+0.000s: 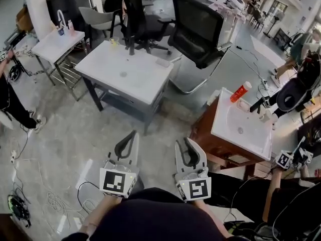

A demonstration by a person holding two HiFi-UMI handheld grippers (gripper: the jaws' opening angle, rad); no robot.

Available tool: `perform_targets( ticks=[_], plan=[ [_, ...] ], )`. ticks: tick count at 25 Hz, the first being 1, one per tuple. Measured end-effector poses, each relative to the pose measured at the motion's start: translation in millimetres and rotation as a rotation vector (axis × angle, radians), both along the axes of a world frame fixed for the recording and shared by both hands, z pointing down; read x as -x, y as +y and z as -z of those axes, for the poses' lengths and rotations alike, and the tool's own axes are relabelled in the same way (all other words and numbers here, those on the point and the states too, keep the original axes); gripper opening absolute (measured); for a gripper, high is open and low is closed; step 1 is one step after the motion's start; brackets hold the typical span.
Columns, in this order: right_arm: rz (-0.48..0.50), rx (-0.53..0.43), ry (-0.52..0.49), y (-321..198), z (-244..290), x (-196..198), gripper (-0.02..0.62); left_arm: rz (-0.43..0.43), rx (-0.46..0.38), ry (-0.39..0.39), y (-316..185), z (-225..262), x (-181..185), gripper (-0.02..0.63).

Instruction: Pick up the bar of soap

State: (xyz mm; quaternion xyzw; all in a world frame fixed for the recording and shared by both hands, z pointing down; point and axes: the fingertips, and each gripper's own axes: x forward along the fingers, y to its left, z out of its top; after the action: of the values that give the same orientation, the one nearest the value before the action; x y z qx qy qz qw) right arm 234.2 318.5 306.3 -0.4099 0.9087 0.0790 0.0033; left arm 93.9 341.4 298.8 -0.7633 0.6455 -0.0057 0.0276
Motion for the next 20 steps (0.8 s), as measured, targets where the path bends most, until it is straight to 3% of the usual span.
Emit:
perform_targets(
  ticks=[11,20],
  plan=[
    [-0.068,0.001,-0.008,-119,18,99,0.106,-0.051,-0.001,0.025,-115,18,105,0.000],
    [-0.130,0.007,-0.013,-176,9,145,0.106,-0.086,-0.015,0.004,-178,6,166,0.000]
  ],
)
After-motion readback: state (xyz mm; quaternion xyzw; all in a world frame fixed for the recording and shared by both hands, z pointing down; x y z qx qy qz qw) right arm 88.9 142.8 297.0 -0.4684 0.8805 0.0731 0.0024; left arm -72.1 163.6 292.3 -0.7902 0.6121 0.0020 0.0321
